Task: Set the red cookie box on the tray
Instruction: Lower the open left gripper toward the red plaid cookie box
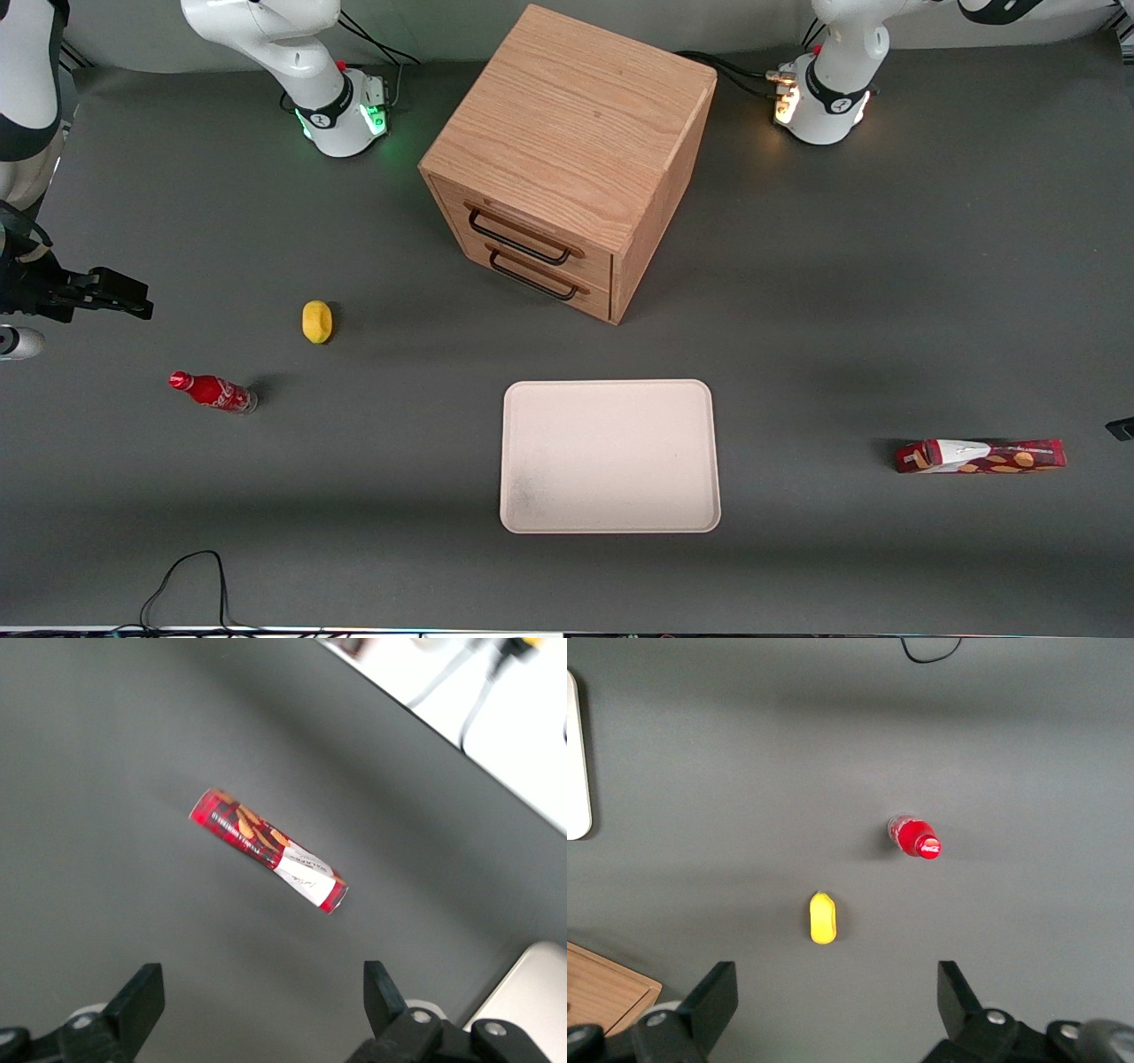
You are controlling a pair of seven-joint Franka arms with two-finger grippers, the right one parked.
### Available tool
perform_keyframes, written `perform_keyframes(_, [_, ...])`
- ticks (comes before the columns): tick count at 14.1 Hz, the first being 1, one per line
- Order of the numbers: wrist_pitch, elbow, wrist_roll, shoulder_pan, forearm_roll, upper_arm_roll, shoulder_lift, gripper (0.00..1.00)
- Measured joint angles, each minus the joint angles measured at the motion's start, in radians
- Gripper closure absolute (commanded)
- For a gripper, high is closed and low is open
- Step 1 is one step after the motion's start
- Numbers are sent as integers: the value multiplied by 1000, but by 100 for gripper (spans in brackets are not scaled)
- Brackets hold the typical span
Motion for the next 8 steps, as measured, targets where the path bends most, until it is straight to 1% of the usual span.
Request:
perform_keyframes(2, [0, -2, -251, 0, -6, 0, 3, 0])
perform_keyframes(4, [7, -8, -466, 1, -7, 1, 5, 0])
perform_keyframes(7, [55, -53, -726, 21, -7, 4, 6, 0])
perform_keyframes(8, [76, -70, -783, 28, -5, 5, 6, 0])
